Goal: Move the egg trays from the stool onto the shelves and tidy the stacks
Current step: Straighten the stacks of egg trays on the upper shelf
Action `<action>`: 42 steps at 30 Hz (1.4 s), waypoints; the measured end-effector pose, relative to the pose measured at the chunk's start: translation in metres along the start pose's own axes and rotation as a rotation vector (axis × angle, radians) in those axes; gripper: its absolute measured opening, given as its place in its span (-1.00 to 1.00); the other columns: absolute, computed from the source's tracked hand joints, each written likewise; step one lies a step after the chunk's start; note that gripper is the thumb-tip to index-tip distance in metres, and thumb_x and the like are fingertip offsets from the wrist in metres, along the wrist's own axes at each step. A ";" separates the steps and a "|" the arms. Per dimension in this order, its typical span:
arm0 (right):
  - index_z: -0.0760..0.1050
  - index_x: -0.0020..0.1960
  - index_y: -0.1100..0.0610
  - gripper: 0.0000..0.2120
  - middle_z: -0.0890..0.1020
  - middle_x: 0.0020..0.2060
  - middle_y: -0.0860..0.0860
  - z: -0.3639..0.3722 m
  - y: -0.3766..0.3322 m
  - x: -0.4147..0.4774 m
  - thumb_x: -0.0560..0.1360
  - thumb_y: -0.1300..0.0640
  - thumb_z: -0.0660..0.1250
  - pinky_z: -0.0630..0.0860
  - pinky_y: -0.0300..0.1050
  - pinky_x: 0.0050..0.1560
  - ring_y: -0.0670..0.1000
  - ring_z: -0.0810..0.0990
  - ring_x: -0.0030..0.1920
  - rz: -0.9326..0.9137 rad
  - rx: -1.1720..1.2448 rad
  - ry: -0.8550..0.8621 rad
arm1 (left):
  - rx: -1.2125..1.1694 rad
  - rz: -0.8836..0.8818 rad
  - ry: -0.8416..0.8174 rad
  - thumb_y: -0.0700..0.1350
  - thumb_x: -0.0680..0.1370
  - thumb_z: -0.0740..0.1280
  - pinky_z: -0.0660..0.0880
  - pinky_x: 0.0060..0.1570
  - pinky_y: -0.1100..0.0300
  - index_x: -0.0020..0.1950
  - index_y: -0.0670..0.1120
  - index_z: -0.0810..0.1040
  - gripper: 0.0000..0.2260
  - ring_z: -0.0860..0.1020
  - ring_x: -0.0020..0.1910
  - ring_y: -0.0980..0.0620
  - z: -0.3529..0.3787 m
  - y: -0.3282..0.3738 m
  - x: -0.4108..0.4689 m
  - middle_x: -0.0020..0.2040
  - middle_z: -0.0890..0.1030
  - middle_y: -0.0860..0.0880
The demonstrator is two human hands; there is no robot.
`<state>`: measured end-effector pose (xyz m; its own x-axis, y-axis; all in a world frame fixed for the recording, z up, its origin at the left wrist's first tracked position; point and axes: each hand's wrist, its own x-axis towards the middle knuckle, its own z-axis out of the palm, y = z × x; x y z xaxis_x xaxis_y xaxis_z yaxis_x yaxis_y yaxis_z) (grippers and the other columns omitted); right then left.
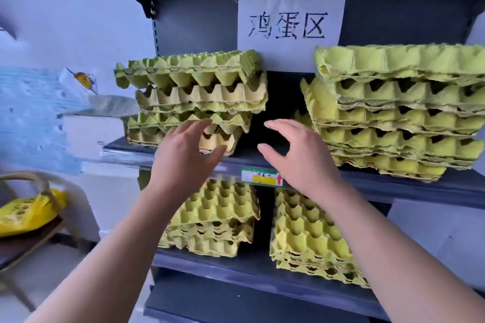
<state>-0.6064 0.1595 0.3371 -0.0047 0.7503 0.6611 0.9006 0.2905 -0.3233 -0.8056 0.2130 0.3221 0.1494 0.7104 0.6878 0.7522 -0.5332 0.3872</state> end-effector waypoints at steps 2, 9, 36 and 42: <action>0.46 0.33 0.11 -0.55 0.52 0.27 0.00 0.005 -0.015 0.027 0.50 -0.02 0.35 0.34 -0.20 0.26 -0.01 0.46 0.27 0.007 -0.021 0.025 | 0.059 0.030 0.018 0.11 0.47 0.41 0.36 0.24 -0.04 0.43 -0.05 0.40 -0.43 0.42 0.29 -0.18 -0.010 -0.025 0.025 0.36 0.46 -0.09; 0.24 0.48 0.05 -0.40 0.39 0.37 0.06 0.019 -0.046 0.107 0.51 -0.10 0.31 0.31 -0.10 0.29 0.05 0.38 0.34 0.109 -0.135 0.083 | 0.165 0.098 0.008 0.20 0.46 0.38 0.14 0.44 -0.14 0.55 0.03 0.11 -0.23 0.15 0.47 -0.20 -0.031 -0.097 0.113 0.50 0.20 -0.13; 0.40 0.27 -0.03 -0.64 0.48 0.25 -0.08 0.016 -0.023 0.148 0.51 -0.02 0.34 0.37 -0.13 0.01 -0.02 0.47 0.17 0.257 -0.047 0.049 | 0.208 0.362 0.101 -0.01 0.52 0.37 0.23 0.32 -0.16 0.26 0.01 0.50 -0.68 0.51 0.11 -0.15 -0.007 -0.108 0.166 0.05 0.63 0.06; 0.52 0.05 -0.01 -0.72 0.56 0.08 -0.08 0.012 -0.018 0.146 0.38 0.00 0.48 0.36 -0.40 -0.02 -0.19 0.50 0.06 0.196 0.108 0.135 | 0.104 0.367 0.184 -0.11 0.45 0.46 0.23 0.33 -0.26 0.11 -0.06 0.57 -0.75 0.55 0.03 -0.17 -0.013 -0.113 0.163 -0.04 0.65 0.04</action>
<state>-0.6285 0.2708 0.4308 0.2296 0.7145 0.6608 0.8272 0.2145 -0.5194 -0.8741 0.3828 0.3982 0.3094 0.3827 0.8705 0.7323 -0.6799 0.0386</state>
